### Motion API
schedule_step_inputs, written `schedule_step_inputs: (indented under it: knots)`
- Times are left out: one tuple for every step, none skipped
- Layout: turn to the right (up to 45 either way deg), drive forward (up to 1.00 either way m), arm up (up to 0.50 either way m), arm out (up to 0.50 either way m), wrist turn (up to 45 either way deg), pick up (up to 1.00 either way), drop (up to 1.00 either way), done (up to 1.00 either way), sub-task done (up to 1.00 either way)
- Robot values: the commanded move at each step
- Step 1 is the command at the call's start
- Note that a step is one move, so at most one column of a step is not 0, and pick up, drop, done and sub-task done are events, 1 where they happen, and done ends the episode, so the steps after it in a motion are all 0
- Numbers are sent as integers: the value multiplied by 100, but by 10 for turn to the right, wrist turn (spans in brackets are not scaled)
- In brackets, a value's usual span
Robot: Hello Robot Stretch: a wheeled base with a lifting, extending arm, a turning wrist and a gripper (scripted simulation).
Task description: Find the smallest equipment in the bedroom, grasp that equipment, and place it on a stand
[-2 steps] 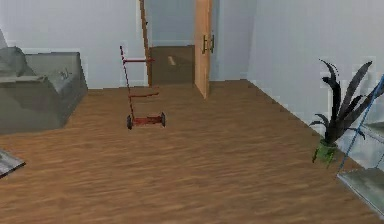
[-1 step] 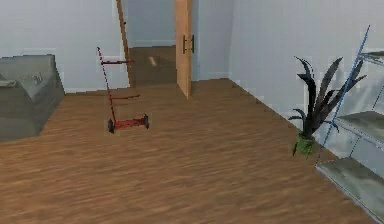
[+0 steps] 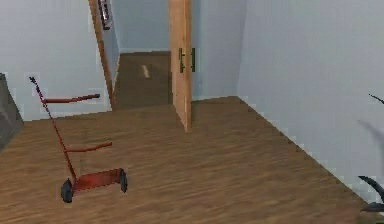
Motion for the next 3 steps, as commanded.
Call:
schedule_step_inputs:
  knots:
    - [0,100,0,0,0,0,0,0,0]
    - [60,0,0,0,0,0,0,0,0]
    - [0,25,0,0,0,0,0,0,0]
